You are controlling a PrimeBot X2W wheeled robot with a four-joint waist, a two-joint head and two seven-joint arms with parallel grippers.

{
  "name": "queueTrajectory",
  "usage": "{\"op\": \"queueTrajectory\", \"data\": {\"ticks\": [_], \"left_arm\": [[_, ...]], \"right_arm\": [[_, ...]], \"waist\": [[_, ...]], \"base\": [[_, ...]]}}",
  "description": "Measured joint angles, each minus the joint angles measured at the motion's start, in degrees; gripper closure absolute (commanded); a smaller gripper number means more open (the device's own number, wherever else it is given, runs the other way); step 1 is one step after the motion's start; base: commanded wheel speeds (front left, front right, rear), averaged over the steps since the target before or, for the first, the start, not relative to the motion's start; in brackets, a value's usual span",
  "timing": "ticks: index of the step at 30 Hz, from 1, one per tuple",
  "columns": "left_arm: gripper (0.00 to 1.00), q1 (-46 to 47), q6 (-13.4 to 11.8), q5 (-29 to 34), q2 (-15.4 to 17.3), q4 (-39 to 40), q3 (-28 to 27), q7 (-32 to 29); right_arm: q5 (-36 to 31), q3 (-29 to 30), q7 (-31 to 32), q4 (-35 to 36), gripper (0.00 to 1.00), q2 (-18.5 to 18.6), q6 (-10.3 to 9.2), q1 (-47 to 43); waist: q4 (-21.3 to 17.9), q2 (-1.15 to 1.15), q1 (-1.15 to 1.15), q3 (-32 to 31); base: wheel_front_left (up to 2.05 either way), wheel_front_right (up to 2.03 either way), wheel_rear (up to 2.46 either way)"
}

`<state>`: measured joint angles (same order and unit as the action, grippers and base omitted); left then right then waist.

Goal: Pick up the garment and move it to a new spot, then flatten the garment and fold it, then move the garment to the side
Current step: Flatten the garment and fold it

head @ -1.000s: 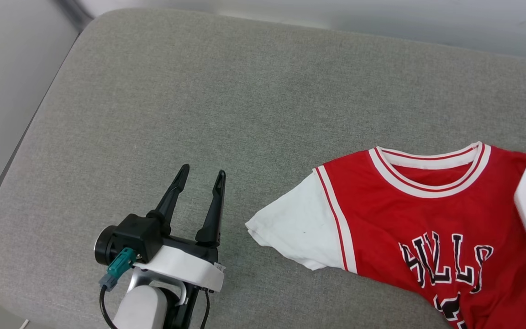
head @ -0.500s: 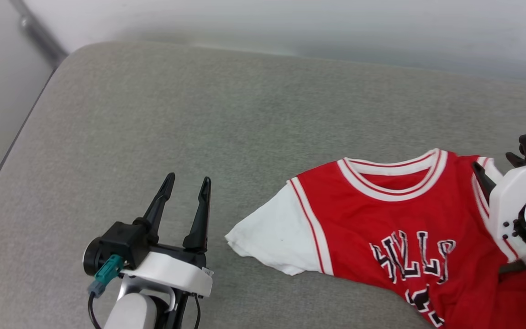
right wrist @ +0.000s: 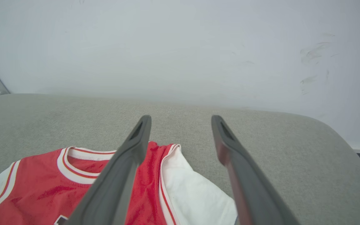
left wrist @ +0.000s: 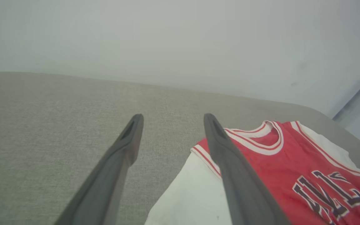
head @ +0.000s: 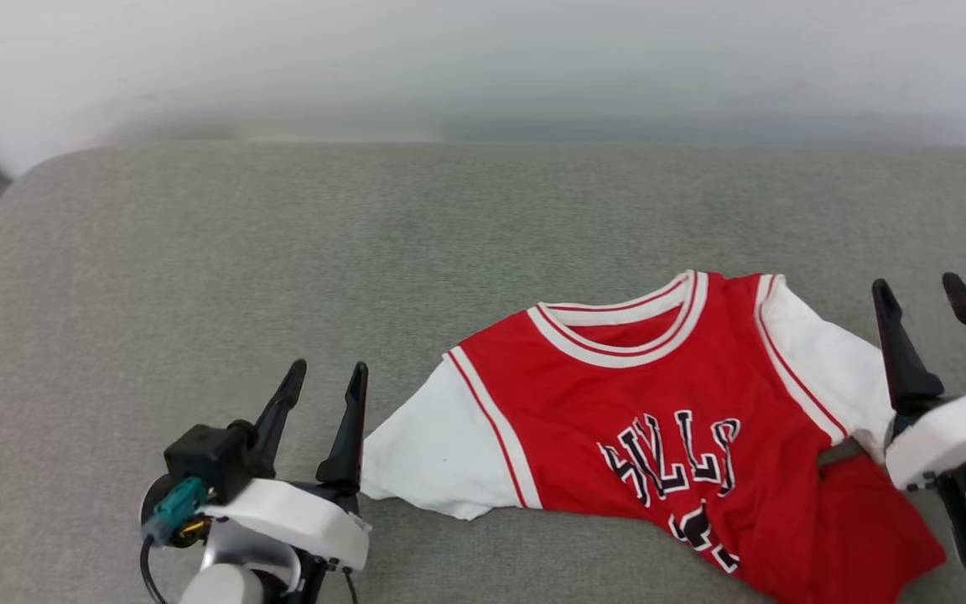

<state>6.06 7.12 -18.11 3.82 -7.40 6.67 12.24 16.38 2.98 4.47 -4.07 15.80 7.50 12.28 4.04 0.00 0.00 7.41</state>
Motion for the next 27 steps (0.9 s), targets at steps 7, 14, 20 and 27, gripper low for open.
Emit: {"op": "queueTrajectory", "data": {"ticks": [7, 14, 20, 27], "left_arm": [[0.00, -0.29, -0.80, -2.45, 3.33, 2.09, -0.27, -14.70], [0.00, -3.05, -2.75, -3.75, 8.78, 8.88, 1.41, -37.97], [0.00, -4.63, -7.27, -2.57, 11.71, 16.03, 1.65, -52.30], [0.00, -4.56, -10.33, -0.21, 13.24, 16.13, 0.98, -55.93]], "right_arm": [[-2.10, 4.42, -1.03, 9.84, 0.00, -6.32, 0.00, -6.32], [-4.63, 4.12, 0.53, 13.79, 0.00, -7.12, 0.00, -7.53], [-4.79, 3.20, 0.85, 15.92, 0.00, -7.79, 0.00, -7.23], [-5.20, 2.31, 0.36, 16.36, 0.00, -8.18, 0.00, -6.65]], "waist": [[-2.89, 0.00, 0.00, 1.26], [-5.57, 0.00, 0.00, 2.16], [-7.18, 0.00, 0.00, 4.31], [-8.65, 0.00, 0.00, 7.94]], "base": [[0.00, 0.00, 0.00], [0.00, 0.00, 0.00], [0.00, 0.00, 0.00], [0.00, 0.00, 0.00]]}}
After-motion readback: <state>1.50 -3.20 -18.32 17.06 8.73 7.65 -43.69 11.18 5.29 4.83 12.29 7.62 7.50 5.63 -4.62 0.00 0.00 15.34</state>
